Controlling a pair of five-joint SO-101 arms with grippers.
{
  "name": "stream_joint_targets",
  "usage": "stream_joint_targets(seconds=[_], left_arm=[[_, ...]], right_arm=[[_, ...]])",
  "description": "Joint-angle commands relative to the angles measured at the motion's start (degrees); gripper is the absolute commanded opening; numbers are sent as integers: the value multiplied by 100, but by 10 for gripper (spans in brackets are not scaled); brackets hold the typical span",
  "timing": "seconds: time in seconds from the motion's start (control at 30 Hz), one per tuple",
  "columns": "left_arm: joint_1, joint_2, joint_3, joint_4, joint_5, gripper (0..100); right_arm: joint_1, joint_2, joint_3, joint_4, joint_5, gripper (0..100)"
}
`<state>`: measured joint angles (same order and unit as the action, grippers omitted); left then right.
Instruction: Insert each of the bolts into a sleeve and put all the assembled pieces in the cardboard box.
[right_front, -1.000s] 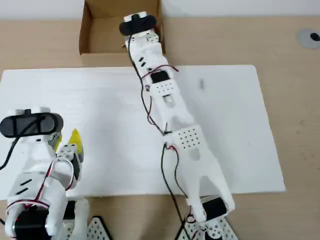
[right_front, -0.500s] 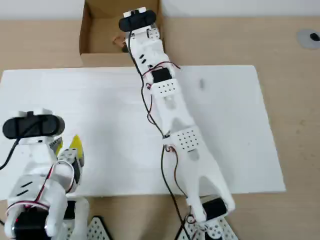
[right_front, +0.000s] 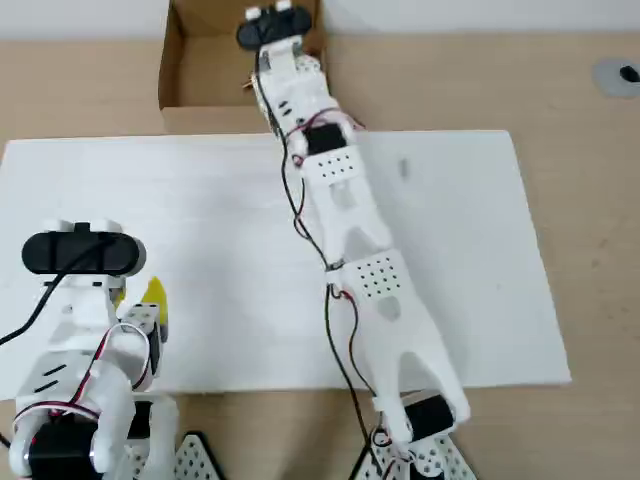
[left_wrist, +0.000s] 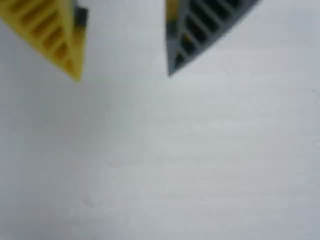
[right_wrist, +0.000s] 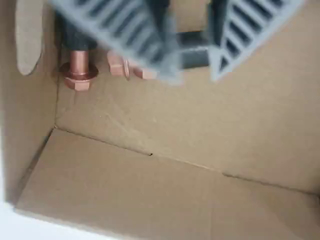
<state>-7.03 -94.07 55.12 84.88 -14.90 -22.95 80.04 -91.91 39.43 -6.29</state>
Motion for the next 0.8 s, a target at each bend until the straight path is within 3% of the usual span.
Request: stream_joint_targets(seconds=[0.0, 0.37, 0.5, 0.77], left_arm=[[-79, -4, -255, 0, -9, 124], [-62, -4, -211, -9, -35, 124], [-70, -4, 492, -519, -35, 124], [-79, -4, 1600, -1679, -9, 124]], right_arm=[[92, -1059, -374, 1029, -325, 9], [84, -3178, -382, 4949, -695, 10], [92, -3881, -382, 6295, -1055, 10], [330, -5543, -242, 6312, -1257, 9]])
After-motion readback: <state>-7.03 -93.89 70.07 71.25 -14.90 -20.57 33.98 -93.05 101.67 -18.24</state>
